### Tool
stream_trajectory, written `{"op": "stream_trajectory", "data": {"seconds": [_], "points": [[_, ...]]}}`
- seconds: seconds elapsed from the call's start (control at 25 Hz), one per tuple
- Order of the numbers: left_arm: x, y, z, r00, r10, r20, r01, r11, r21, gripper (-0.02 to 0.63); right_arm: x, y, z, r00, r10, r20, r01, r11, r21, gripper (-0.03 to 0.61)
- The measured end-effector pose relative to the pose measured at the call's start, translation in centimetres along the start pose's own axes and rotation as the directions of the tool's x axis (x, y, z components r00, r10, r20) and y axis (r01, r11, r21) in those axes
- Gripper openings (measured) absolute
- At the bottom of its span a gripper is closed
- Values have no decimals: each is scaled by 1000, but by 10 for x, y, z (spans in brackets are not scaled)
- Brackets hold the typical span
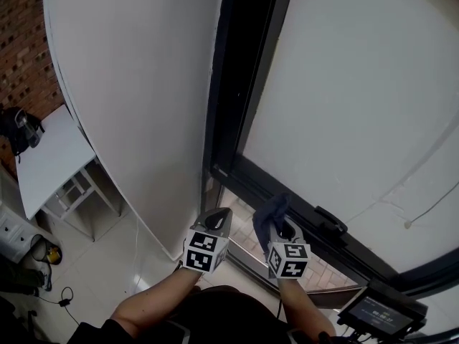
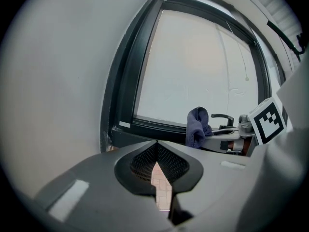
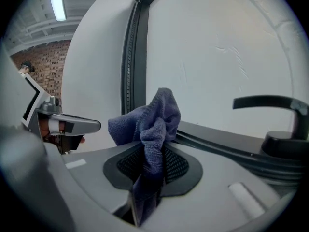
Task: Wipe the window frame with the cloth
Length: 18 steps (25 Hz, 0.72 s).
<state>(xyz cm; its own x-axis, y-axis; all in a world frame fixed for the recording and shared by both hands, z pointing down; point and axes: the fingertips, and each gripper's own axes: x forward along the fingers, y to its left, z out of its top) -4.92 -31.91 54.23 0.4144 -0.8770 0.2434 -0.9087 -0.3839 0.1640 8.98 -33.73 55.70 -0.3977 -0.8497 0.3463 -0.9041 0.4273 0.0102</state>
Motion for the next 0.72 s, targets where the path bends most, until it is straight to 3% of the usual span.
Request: {"op": "stream_trajectory", "data": {"seconds": [0.52,0.72], "points": [[-10,52,2,999,40,12,-40,999,-11,-8,52,40,17,999,35,-11,-35,999,11,89],[-15,61,9,999,18,39,-18,1000,-2,-7,71,52,22,999,31,-15,-31,1000,8,89]]}}
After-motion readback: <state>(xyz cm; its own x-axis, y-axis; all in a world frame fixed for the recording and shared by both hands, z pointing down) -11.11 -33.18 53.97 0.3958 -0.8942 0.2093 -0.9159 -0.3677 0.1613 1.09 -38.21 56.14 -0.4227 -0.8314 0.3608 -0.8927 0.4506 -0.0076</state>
